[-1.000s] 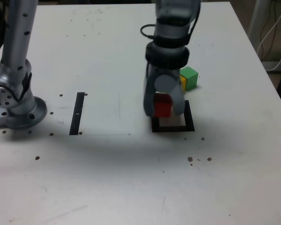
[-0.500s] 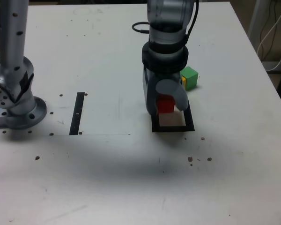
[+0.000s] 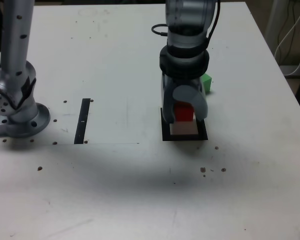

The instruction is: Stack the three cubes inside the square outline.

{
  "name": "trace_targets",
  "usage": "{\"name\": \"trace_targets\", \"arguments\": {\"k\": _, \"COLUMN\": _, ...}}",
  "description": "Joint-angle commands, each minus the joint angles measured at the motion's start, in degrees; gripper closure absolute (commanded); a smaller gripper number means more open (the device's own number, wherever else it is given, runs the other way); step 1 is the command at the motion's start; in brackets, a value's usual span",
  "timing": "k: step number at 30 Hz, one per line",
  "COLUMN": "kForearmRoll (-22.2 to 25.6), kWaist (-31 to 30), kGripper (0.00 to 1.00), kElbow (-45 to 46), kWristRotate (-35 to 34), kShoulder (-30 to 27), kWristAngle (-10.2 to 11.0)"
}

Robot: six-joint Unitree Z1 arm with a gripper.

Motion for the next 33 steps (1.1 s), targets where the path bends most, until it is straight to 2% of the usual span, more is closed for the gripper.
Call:
{"name": "trace_targets", "arguments": {"k": 1, "kForearmRoll": -0.16, "kWaist": 0.10, "kGripper": 0.78, "kElbow": 0.22, "kWristRotate": 0.11, "kShoulder": -0.74, "kWristAngle": 0.43}}
{"name": "trace_targets", "arguments": {"k": 9, "kForearmRoll": -2.28, "kWaist": 0.16, "kGripper": 0.78, "kElbow": 1.44, "kWristRotate": 0.24, "kShoulder": 0.28, "kWristAngle": -0.60}}
{"name": "trace_targets", "arguments": {"k": 17, "kForearmRoll": -6.60, "kWaist": 0.21, "kGripper": 0.76, "kElbow": 4.03, "kWristRotate": 0.24, "kShoulder": 0.72, "kWristAngle": -1.53}}
{"name": "trace_targets", "arguments": {"k": 20, "kForearmRoll": -7.64, "kWaist": 0.22, "kGripper": 0.68, "kElbow": 5.28, "kWristRotate": 0.30, "kShoulder": 0.72, "kWristAngle": -2.02}}
{"name": "trace_targets", "arguments": {"k": 24, "kForearmRoll": -7.82, "kWaist": 0.21, "kGripper": 0.52, "kElbow": 5.98, "kWristRotate": 0.54, "kShoulder": 0.62, "kWristAngle": -1.97}}
{"name": "trace_targets", "arguments": {"k": 28, "kForearmRoll": -7.83, "kWaist": 0.21, "kGripper": 0.40, "kElbow": 5.82, "kWristRotate": 0.68, "kShoulder": 0.55, "kWristAngle": -0.27}}
{"name": "trace_targets", "arguments": {"k": 33, "kForearmRoll": -7.82, "kWaist": 0.22, "kGripper": 0.17, "kElbow": 5.43, "kWristRotate": 0.68, "kShoulder": 0.37, "kWristAngle": 1.41}}
